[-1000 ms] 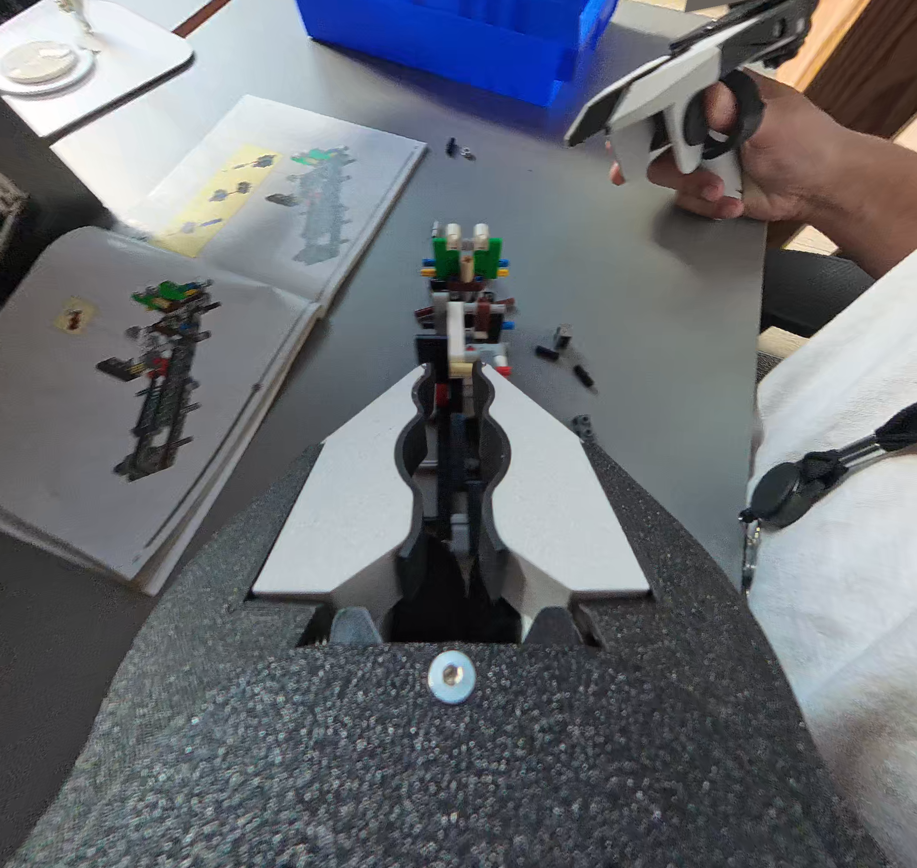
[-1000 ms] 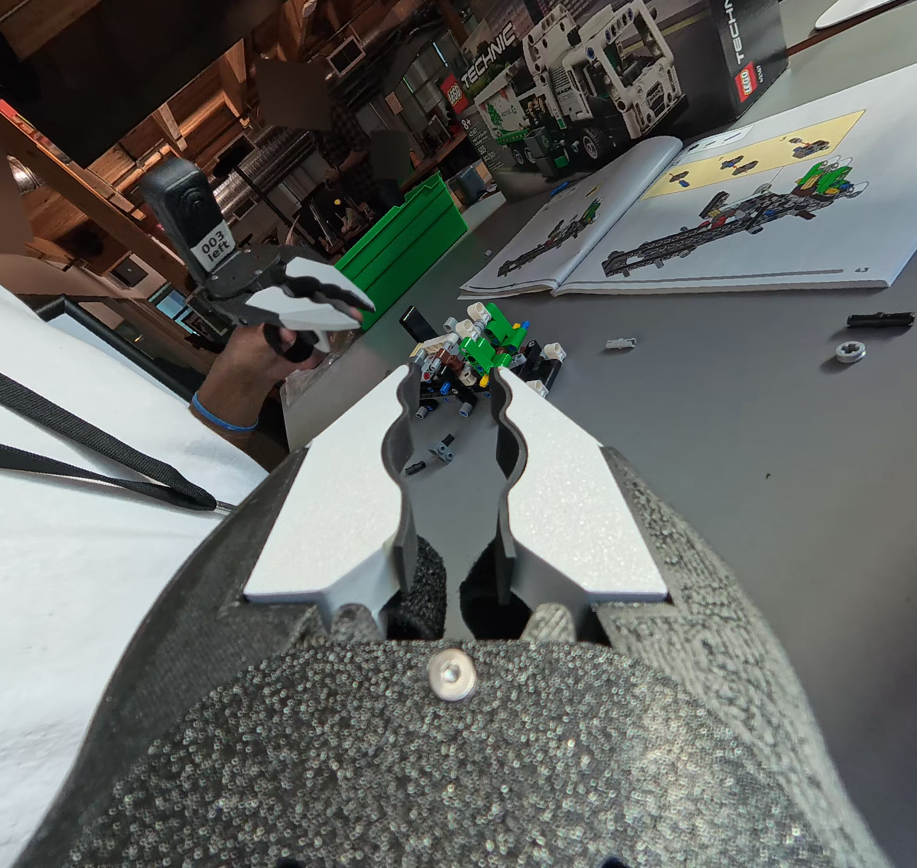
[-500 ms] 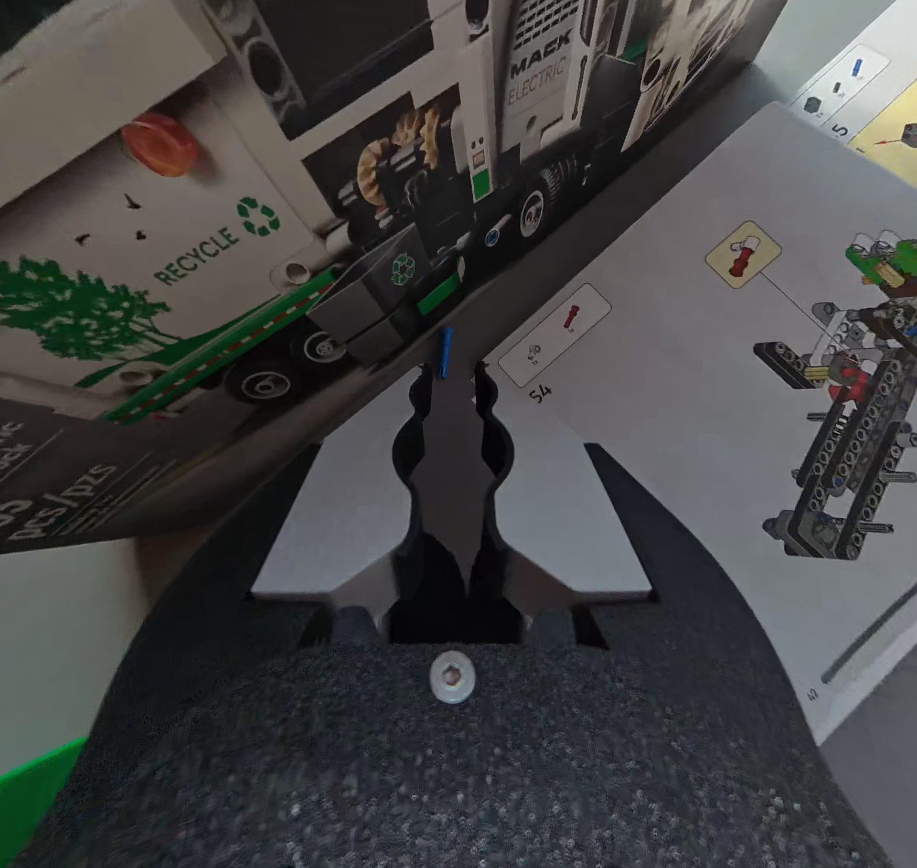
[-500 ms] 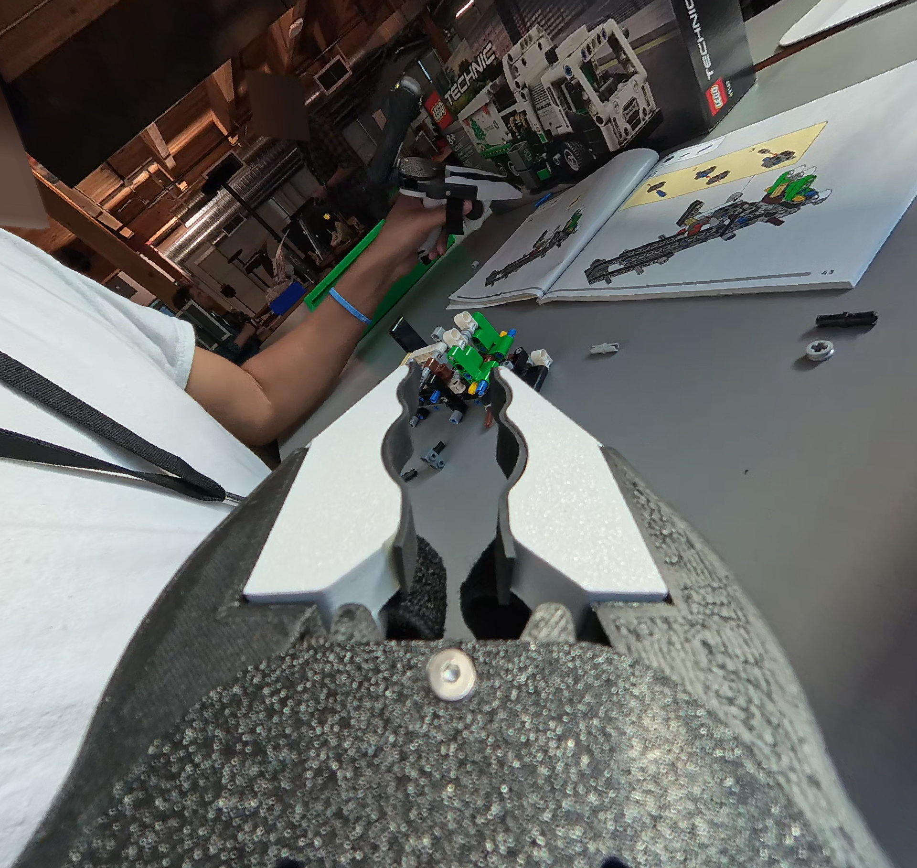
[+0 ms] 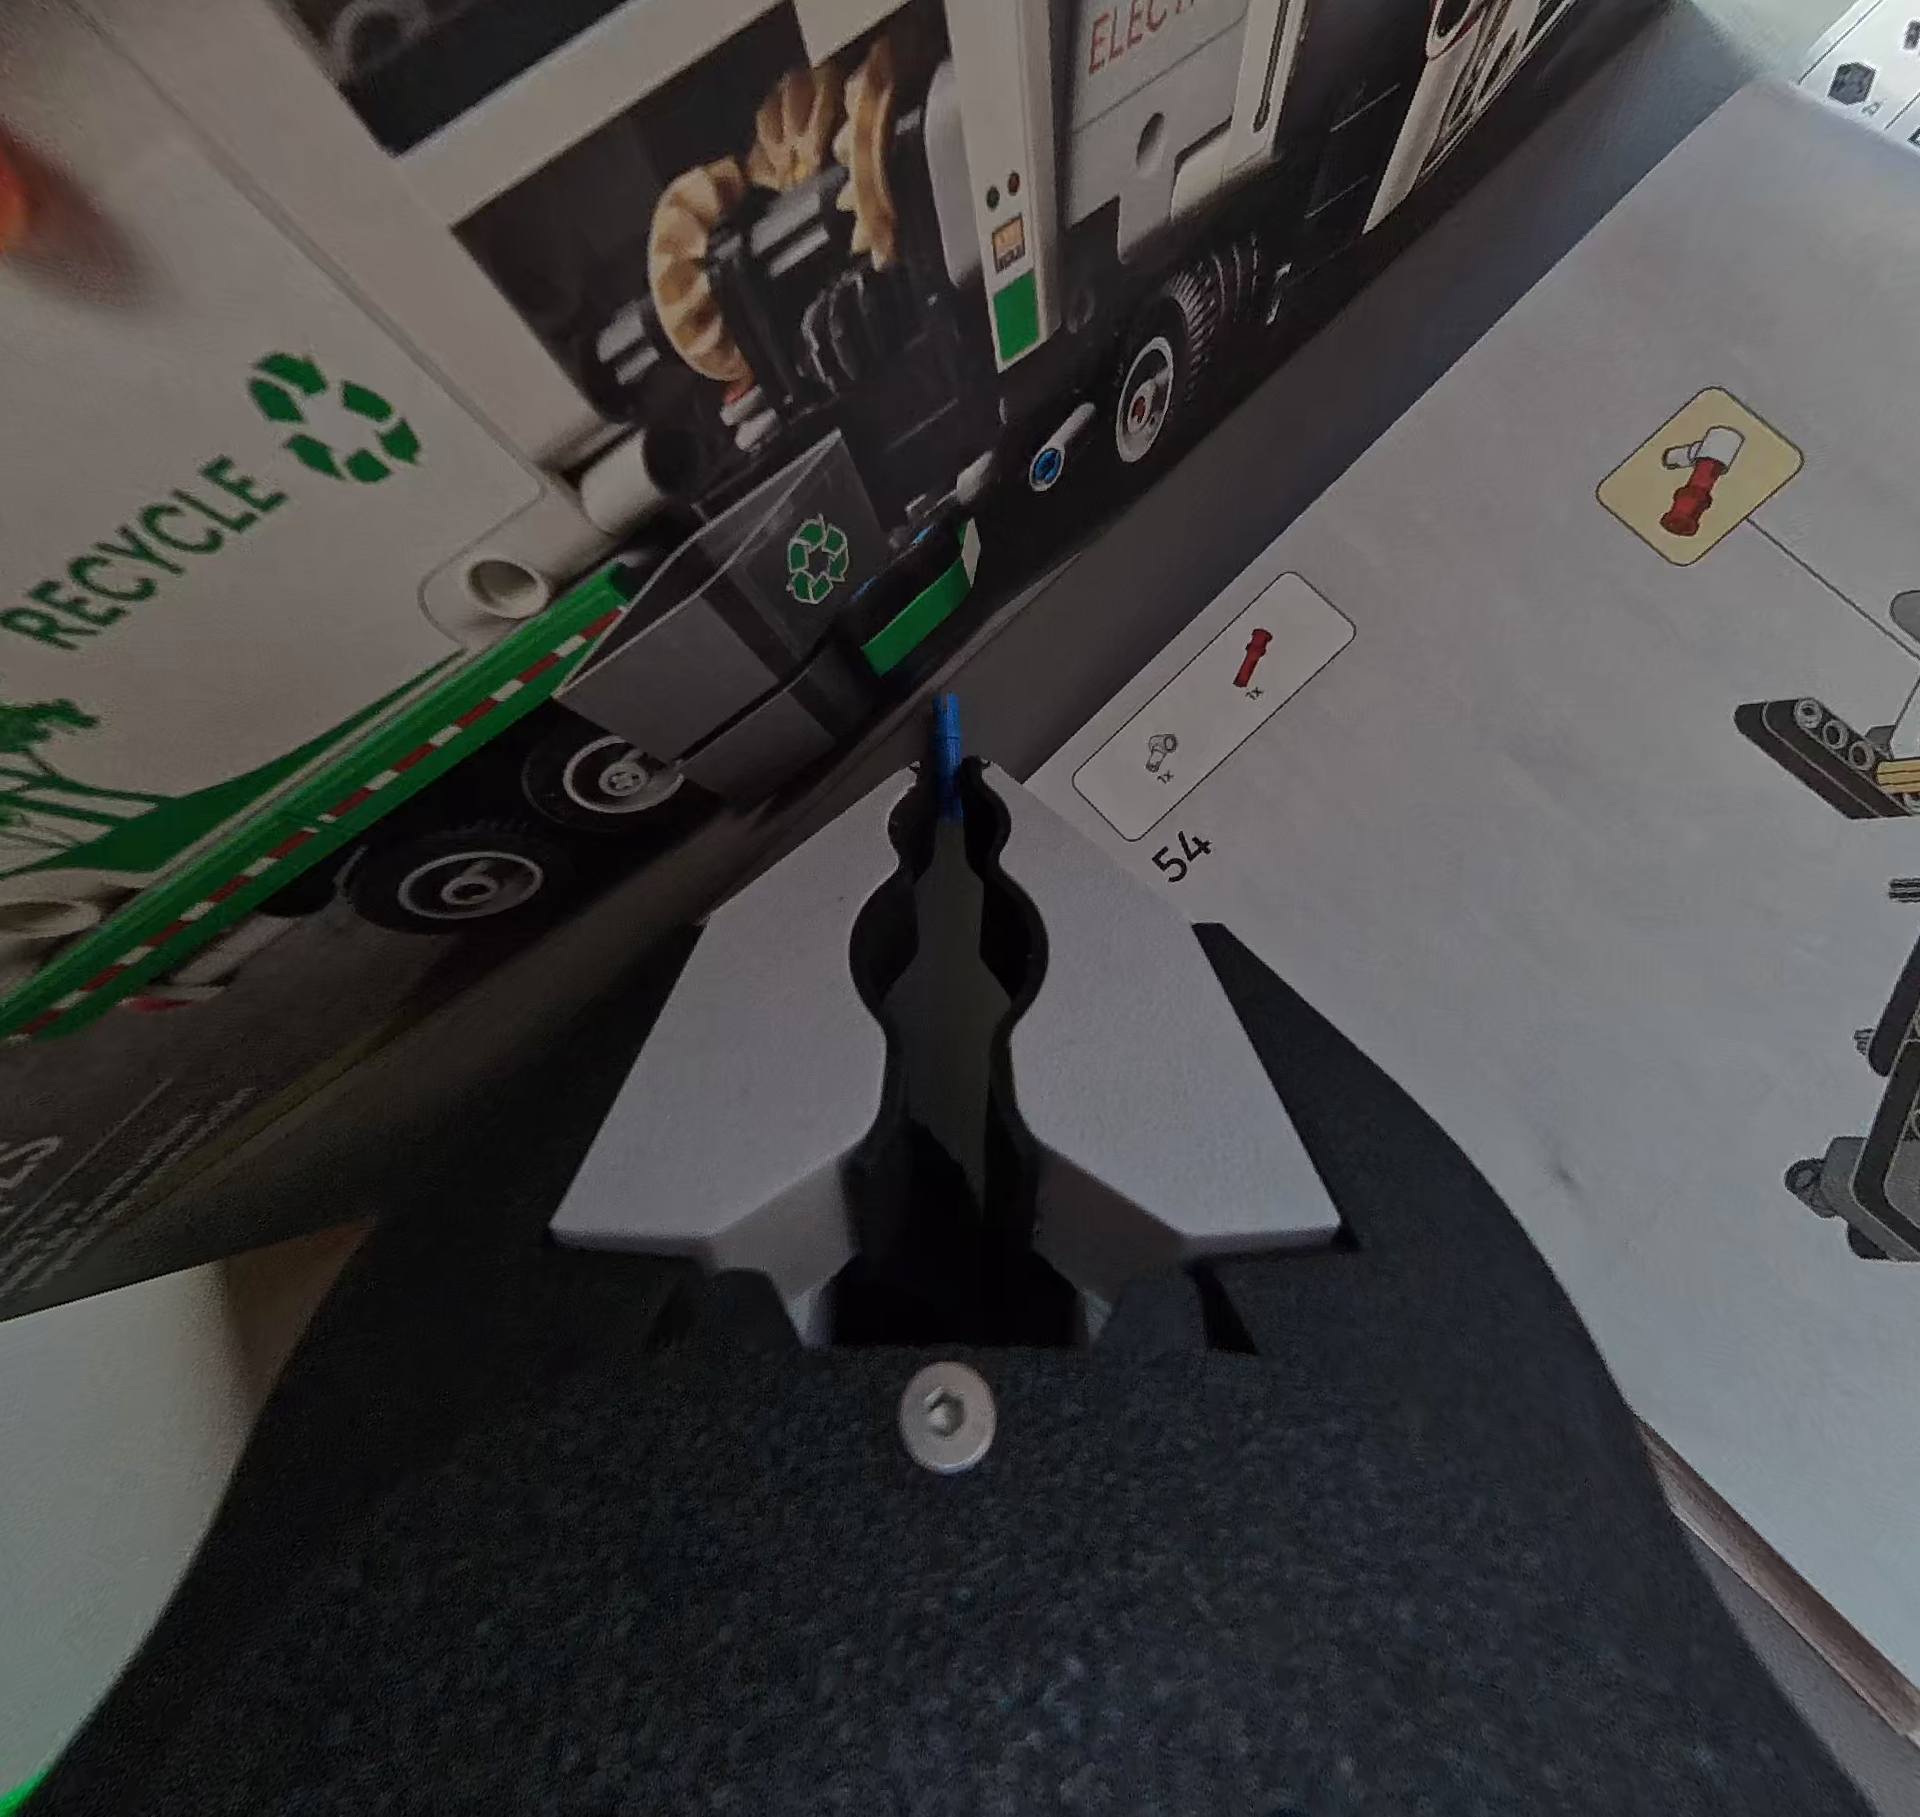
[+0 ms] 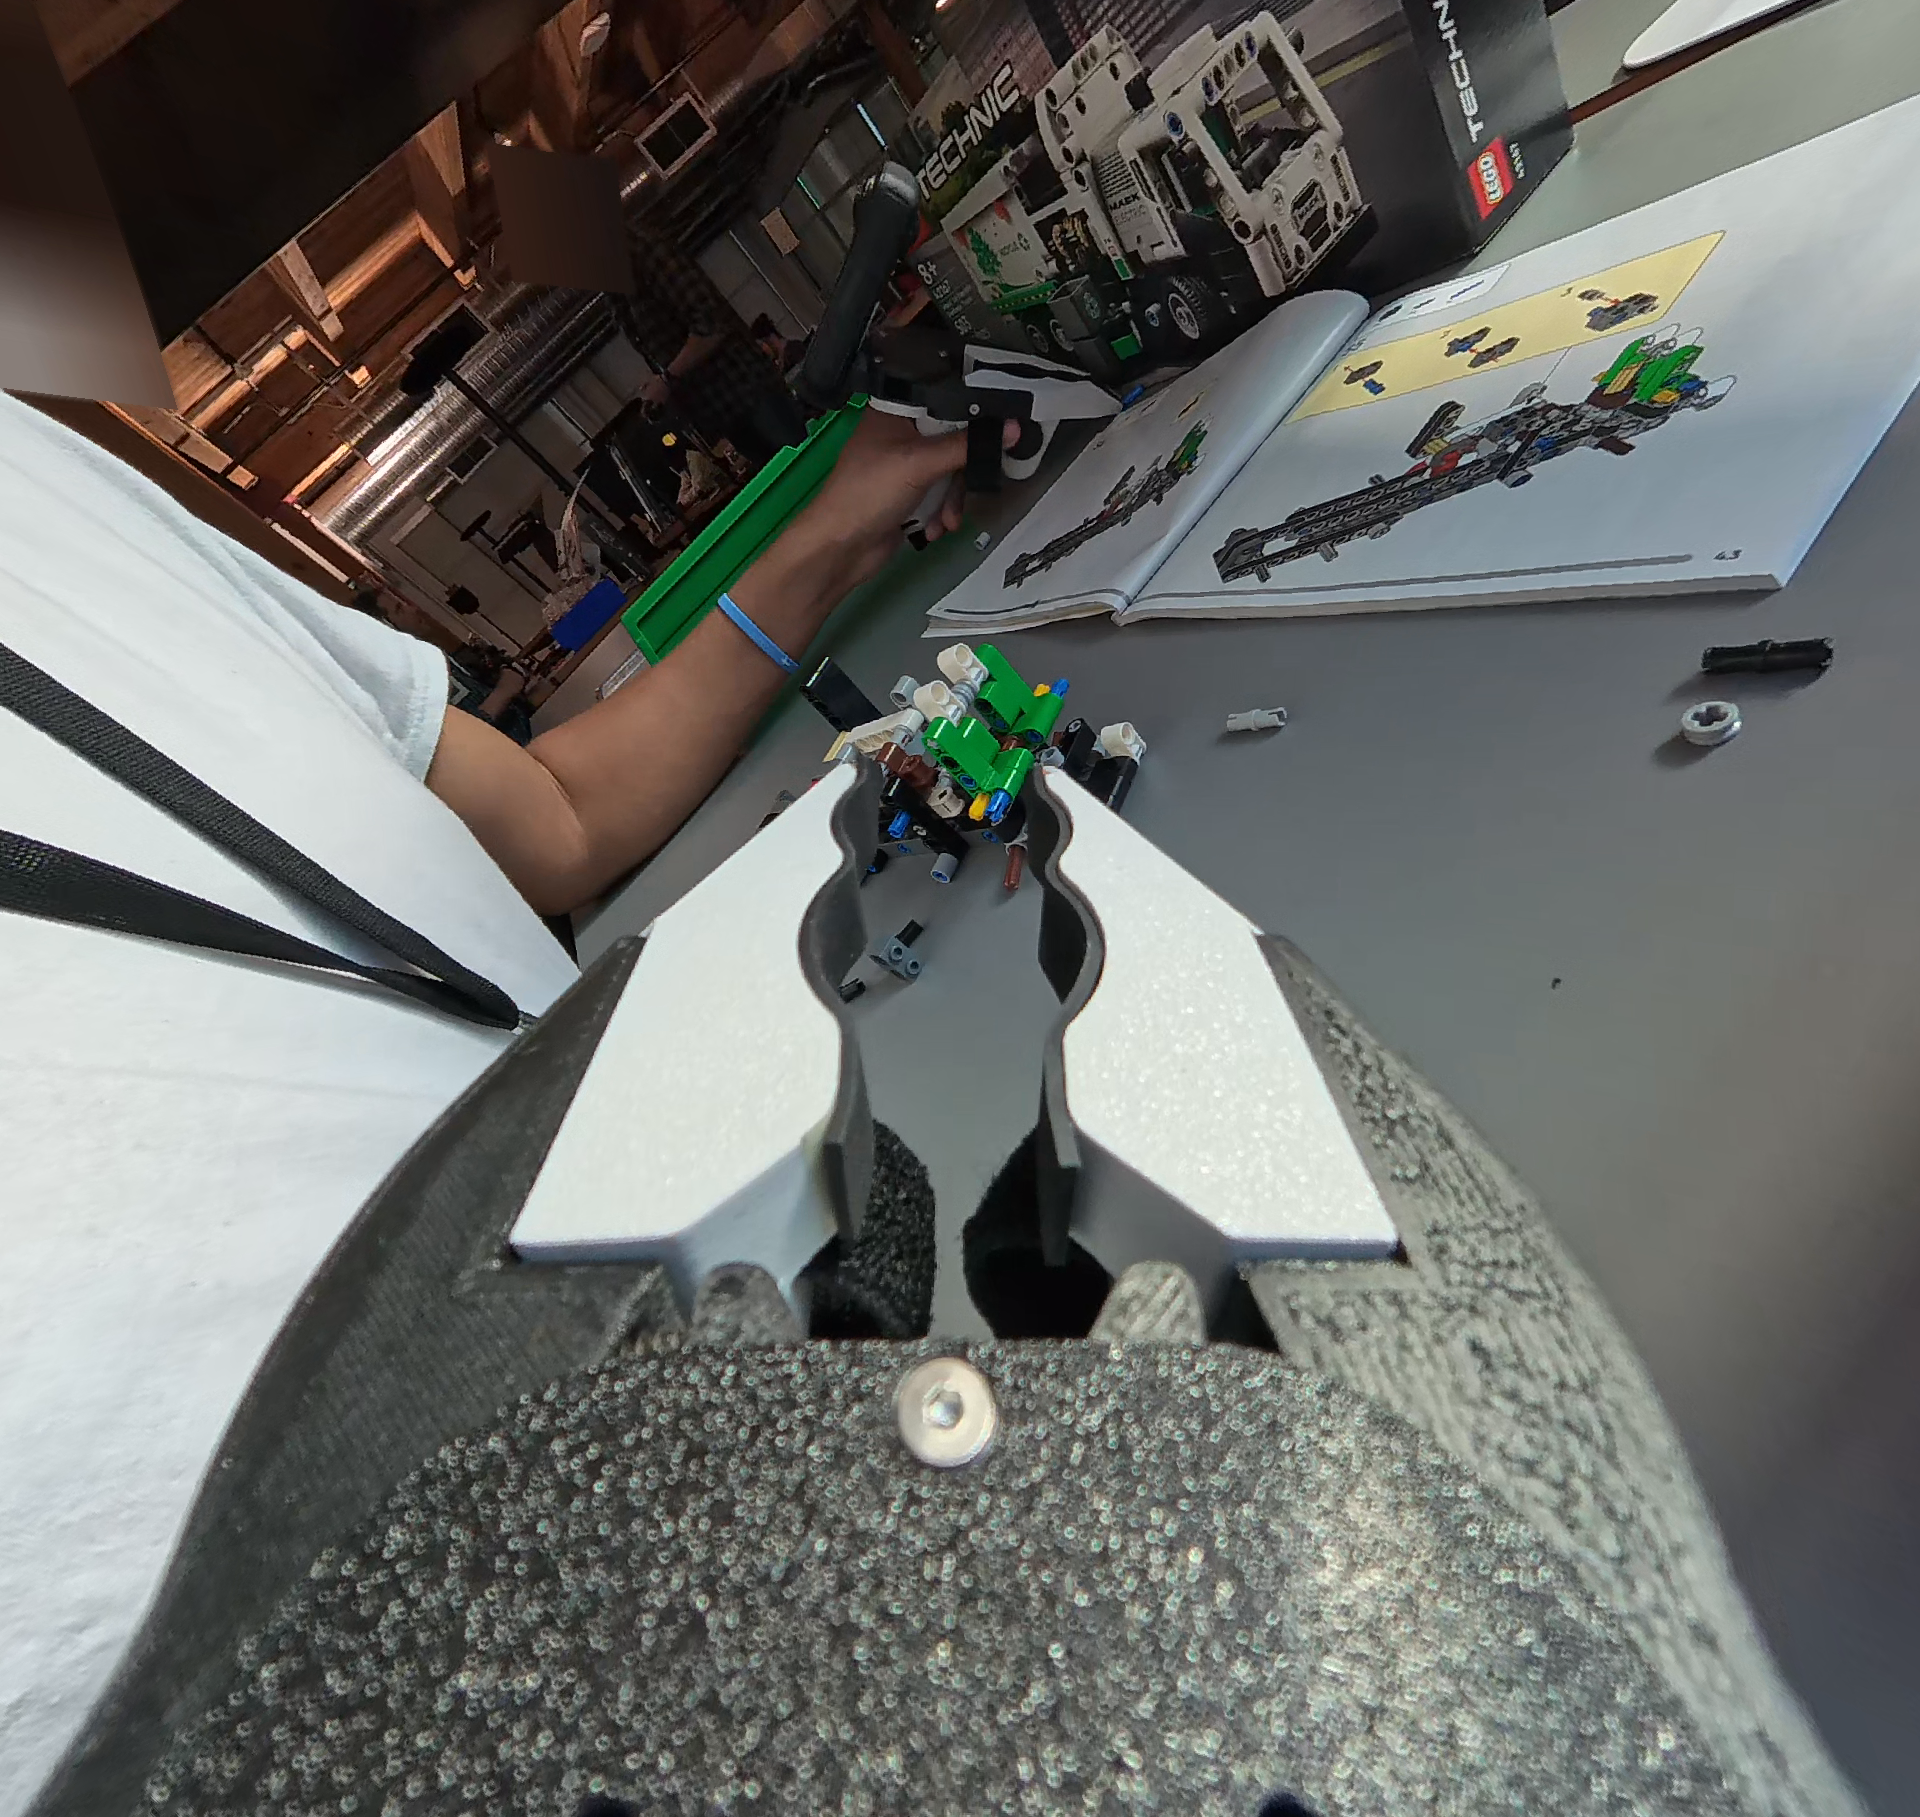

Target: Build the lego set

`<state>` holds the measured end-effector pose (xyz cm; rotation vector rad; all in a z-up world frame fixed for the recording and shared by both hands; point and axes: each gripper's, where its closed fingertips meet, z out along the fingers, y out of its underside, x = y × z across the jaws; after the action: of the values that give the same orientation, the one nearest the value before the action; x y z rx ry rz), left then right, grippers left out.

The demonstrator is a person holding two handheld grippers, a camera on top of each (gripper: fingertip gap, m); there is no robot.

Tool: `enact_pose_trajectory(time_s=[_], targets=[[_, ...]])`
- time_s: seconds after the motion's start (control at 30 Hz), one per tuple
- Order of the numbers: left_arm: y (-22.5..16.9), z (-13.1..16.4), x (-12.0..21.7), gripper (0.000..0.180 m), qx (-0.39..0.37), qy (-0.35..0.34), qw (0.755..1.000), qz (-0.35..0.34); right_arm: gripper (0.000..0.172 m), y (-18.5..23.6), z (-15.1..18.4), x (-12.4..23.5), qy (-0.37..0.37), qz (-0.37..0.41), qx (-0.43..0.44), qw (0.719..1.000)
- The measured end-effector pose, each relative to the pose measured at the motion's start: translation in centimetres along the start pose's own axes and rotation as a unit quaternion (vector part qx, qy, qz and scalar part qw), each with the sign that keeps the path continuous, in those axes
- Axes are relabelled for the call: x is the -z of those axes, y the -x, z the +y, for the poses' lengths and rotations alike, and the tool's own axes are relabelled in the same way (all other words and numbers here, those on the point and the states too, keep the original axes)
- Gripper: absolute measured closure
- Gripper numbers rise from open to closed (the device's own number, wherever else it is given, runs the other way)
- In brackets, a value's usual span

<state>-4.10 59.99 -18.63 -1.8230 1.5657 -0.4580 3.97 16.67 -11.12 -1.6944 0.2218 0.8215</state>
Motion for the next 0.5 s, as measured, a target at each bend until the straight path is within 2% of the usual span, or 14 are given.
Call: enact_pose_trajectory(time_s=[0.03, 0.27, 0.5], targets=[[-0.1, 0.0, 0.1, 0.179, -0.003, -0.001, 1.000, 0.000, 0.145, 0.0, 0.0, 0.0, 0.000, 0.000, 0.000, 1.000], [-2.2, -1.7, 3.1, 0.178, -0.008, -0.043, 0.999, 0.021, 0.145, 0.0, -0.1, 0.1, -0.003, -0.001, -0.001, 1.000], [-7.6, -3.9, 10.0, 0.178, -0.058, -0.095, 0.993, 0.034, 0.145, 0.2, -0.1, 0.1, -0.004, -0.006, 0.001, 1.000]])
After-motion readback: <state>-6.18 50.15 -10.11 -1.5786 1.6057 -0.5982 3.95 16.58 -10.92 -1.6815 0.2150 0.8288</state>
